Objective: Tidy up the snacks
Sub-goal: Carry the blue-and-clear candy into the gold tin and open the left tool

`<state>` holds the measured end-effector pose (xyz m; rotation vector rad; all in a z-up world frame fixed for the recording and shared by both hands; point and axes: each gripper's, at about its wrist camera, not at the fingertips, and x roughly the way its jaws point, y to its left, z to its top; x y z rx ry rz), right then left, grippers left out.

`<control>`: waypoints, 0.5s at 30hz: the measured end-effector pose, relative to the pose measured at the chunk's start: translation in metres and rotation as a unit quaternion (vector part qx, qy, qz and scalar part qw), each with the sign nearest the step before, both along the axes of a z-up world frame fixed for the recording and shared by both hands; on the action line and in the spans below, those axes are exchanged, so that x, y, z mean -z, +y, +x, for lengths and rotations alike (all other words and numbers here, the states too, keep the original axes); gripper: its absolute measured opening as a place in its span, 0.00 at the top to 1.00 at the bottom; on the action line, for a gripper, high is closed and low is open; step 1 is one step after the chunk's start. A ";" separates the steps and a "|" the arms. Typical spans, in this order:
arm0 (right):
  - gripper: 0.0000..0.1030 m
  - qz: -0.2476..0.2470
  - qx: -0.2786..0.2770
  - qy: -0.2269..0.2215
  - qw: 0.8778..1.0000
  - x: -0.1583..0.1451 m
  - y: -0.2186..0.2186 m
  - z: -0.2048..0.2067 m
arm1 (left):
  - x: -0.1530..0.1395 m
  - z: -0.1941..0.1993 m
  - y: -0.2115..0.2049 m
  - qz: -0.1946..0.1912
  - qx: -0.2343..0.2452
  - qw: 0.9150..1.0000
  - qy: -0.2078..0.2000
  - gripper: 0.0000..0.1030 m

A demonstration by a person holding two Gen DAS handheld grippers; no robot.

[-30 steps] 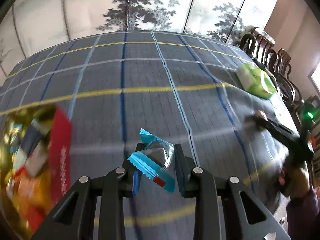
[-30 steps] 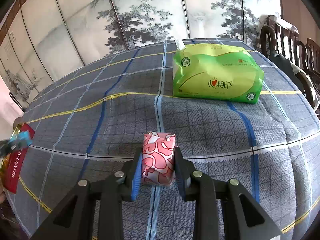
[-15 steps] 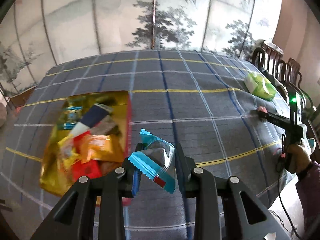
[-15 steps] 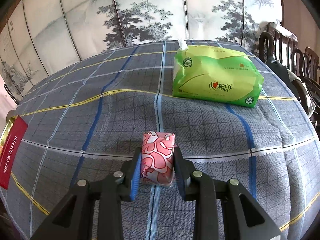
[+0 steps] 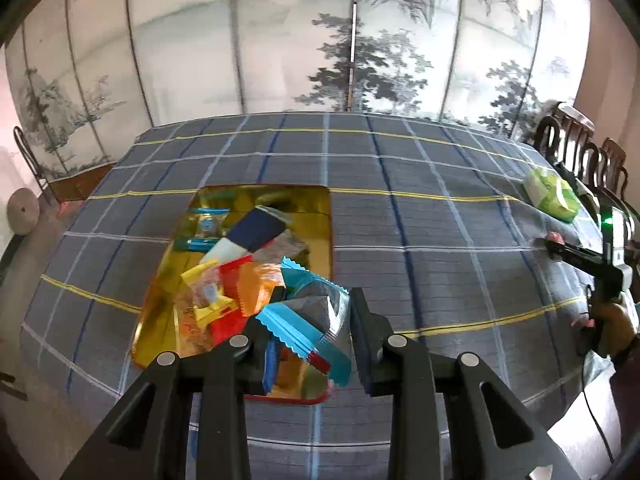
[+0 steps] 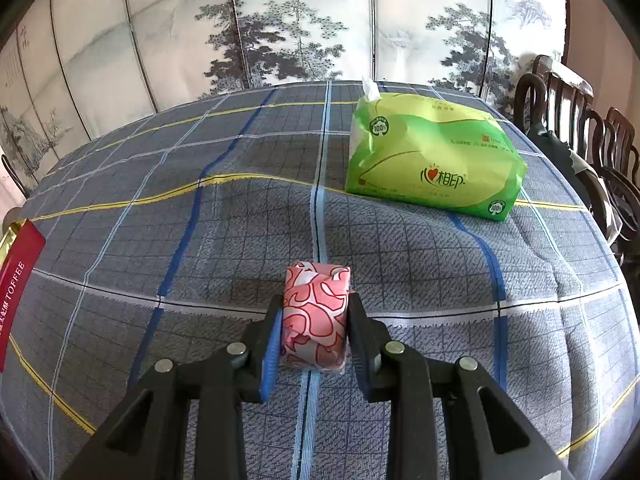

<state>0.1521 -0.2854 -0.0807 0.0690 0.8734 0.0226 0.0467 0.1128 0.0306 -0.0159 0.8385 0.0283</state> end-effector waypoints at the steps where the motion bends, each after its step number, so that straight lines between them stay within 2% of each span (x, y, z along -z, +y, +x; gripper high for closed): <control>1: 0.72 0.000 0.000 0.000 1.000 0.000 0.000 0.000 | 0.001 0.001 0.003 0.003 -0.005 1.000 0.000 0.74; 15: 0.72 0.000 0.000 0.000 1.000 0.000 -0.001 0.000 | 0.020 0.012 0.030 0.011 -0.039 0.999 0.019 0.74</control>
